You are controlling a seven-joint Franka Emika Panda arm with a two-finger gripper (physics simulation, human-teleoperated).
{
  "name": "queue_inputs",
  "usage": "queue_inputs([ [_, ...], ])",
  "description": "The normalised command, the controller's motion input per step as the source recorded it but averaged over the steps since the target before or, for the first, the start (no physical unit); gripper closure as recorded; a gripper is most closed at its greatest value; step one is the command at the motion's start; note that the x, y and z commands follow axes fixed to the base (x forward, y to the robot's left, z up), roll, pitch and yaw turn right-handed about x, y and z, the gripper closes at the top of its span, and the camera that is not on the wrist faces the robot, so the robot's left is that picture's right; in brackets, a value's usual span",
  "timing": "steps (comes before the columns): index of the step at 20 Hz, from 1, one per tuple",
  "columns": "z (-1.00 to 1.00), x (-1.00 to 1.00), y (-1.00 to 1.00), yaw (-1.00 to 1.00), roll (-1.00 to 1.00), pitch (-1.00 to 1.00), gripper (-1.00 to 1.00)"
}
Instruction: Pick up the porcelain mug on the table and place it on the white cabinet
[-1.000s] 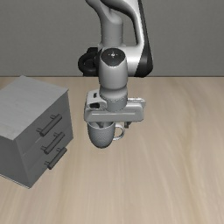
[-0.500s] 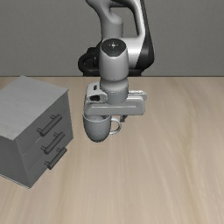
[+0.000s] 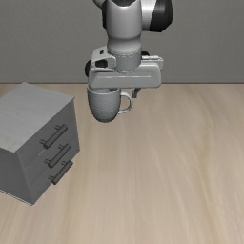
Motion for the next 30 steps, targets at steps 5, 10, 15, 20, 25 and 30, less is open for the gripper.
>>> queue_inputs([
  [5, 1.00, 0.00, 0.00, 0.00, 0.00, 0.00, 1.00],
  [10, 0.40, 0.00, -0.60, 0.00, 0.00, 0.00, 1.00],
  [15, 0.00, 0.00, -1.00, 0.00, 0.00, 0.00, 1.00],
  [20, 0.00, 0.00, -1.00, 0.00, 0.00, 0.00, 1.00],
  [25, 0.00, 0.00, -1.00, 0.00, 0.00, 0.00, 1.00],
  [30, 0.00, 0.80, -0.20, 0.00, 0.00, 0.00, 1.00],
])
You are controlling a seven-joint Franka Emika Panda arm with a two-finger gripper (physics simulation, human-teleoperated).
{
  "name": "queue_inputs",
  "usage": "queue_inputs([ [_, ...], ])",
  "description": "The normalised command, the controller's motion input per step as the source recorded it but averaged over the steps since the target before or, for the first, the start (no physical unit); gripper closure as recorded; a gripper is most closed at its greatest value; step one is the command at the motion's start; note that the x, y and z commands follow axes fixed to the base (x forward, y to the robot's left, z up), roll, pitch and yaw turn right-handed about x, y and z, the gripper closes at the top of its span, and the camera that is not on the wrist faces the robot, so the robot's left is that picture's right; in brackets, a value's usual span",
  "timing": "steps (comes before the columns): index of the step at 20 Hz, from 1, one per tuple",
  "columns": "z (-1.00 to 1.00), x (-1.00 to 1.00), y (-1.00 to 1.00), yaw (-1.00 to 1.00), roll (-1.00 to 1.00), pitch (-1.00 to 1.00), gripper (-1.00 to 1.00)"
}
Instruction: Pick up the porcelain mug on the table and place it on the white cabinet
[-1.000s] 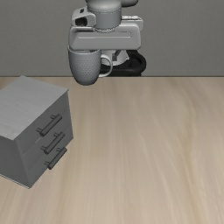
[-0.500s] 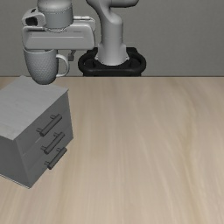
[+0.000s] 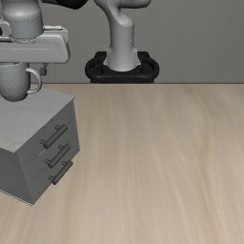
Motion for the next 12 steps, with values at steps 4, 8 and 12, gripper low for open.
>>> queue_inputs([
  [4, -0.75, 0.00, 0.00, 0.00, 0.00, 0.00, -1.00],
  [8, 0.00, 0.00, 0.00, 0.00, 0.00, 0.00, -1.00],
  [12, 0.00, 0.00, 0.00, 0.00, 0.00, 0.00, -1.00],
])
